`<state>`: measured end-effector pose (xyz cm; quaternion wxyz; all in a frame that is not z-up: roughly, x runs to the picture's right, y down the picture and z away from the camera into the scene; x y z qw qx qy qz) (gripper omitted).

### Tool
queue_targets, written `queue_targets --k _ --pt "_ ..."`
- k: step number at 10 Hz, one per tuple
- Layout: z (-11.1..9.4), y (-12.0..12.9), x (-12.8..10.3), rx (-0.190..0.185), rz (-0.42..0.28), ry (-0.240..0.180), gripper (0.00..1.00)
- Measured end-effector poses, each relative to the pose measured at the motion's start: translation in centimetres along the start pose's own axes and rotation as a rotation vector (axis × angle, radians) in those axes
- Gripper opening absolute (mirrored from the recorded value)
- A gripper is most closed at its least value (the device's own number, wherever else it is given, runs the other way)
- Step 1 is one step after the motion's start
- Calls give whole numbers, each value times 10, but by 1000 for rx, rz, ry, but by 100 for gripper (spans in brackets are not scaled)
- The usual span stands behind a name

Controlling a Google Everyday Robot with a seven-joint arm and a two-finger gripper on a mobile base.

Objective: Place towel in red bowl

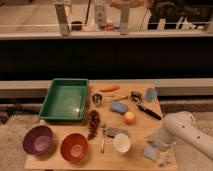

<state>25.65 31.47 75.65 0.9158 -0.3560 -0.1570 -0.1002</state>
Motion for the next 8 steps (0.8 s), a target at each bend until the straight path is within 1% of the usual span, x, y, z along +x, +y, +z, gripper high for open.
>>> queue_targets --k 3,8 --pt "2 2 8 7 8 -1 80" --pt "7 3 22 16 56 29 80"
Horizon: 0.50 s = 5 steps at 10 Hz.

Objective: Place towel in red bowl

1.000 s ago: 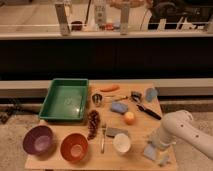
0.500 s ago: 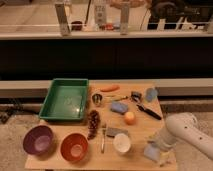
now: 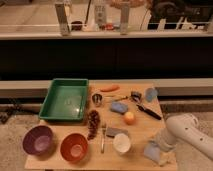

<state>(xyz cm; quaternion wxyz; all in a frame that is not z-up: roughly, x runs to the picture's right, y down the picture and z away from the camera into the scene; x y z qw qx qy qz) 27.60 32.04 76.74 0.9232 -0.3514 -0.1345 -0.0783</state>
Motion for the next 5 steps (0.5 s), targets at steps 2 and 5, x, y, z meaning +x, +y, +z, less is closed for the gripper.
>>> queue_targets --k 2,5 --pt "2 1 2 3 5 19 80" --pt "6 1 4 2 11 33 76"
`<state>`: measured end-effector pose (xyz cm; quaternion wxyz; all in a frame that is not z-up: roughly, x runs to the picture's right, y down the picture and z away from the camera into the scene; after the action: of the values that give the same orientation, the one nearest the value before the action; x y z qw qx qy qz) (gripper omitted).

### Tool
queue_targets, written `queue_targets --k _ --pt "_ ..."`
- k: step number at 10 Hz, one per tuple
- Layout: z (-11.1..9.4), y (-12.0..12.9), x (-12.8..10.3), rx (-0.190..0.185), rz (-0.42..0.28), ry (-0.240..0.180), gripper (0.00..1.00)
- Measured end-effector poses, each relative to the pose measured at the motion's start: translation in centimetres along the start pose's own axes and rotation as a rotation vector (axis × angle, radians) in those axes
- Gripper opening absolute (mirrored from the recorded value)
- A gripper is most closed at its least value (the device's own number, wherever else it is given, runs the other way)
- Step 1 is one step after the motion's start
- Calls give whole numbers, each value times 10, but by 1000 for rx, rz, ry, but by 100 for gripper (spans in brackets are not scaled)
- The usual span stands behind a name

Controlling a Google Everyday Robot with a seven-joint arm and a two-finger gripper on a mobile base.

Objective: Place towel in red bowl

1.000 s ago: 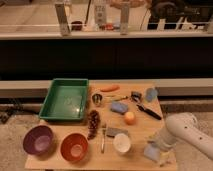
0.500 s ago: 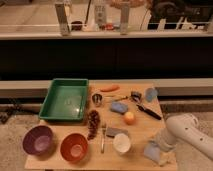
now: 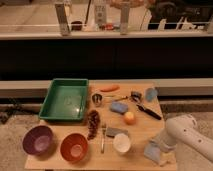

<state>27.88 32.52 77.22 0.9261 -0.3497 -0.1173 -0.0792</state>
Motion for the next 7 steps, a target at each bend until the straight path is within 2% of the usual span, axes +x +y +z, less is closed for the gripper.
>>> queue_targets --k 4,6,7 --pt "1 1 0 -7 9 3 35" --pt "-3 0 -1 -8 7 1 20" --pt "-6 -2 -2 -7 2 3 16"
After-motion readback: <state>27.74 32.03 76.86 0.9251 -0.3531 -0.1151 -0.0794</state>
